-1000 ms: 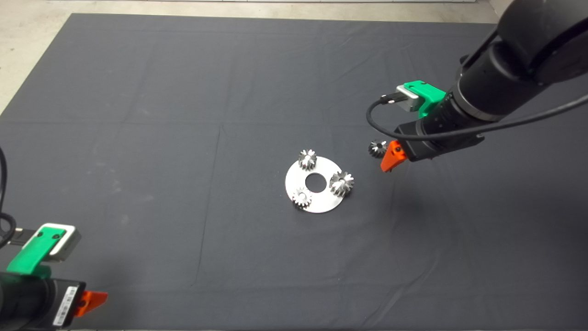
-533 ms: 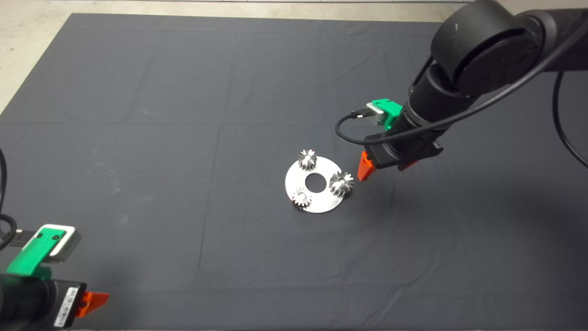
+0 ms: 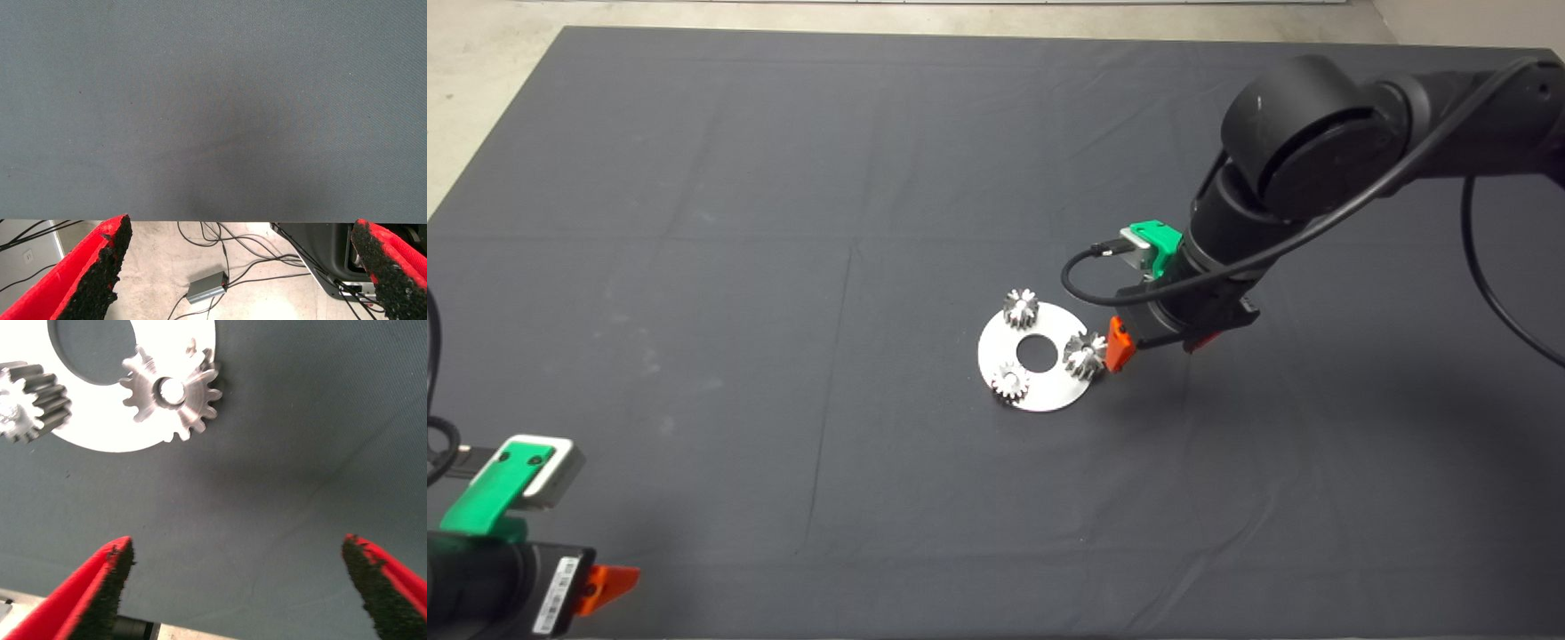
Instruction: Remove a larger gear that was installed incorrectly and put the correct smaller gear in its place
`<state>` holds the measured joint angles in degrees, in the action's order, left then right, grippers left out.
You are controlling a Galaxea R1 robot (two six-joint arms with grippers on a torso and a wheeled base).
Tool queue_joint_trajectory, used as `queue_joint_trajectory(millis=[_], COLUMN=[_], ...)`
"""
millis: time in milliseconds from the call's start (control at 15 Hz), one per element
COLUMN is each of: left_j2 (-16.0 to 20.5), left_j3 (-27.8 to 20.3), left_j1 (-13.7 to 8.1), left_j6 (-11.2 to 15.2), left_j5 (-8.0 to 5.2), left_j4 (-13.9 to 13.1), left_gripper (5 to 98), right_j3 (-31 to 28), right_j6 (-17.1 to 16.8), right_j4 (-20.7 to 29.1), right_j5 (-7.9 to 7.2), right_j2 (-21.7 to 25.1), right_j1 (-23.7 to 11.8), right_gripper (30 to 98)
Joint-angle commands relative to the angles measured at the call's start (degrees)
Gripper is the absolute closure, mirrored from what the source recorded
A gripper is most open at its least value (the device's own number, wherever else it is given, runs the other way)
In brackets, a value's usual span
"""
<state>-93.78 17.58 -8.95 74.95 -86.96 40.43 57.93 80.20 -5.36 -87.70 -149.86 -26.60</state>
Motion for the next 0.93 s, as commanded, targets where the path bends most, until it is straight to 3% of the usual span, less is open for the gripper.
queue_joint_trajectory(millis=[0, 267, 667, 867], left_j2=[0.5, 0.4, 0.2, 0.1], left_j3=[-1.2, -1.1, -0.9, -0.7], left_j1=[-0.5, -0.5, -0.5, -0.5], left_j6=[0.5, 0.5, 0.5, 0.6], left_j5=[-0.31, -0.4, -0.4, -0.4], left_j4=[-0.1, -0.1, 0.0, 1.1], left_gripper=[19.6, 19.6, 19.6, 19.6], right_j3=[0.9, 4.5, 8.8, 11.3], right_j6=[-0.5, -3.0, -4.5, -6.1], right_j4=[-5.0, -6.9, -7.9, -8.9], right_j5=[-5.11, -5.11, -5.11, -5.11], right_j2=[-0.9, -2.4, -5.6, -7.3], right_j1=[1.1, 3.0, 3.6, 4.3], right_gripper=[46.0, 43.0, 31.6, 30.7])
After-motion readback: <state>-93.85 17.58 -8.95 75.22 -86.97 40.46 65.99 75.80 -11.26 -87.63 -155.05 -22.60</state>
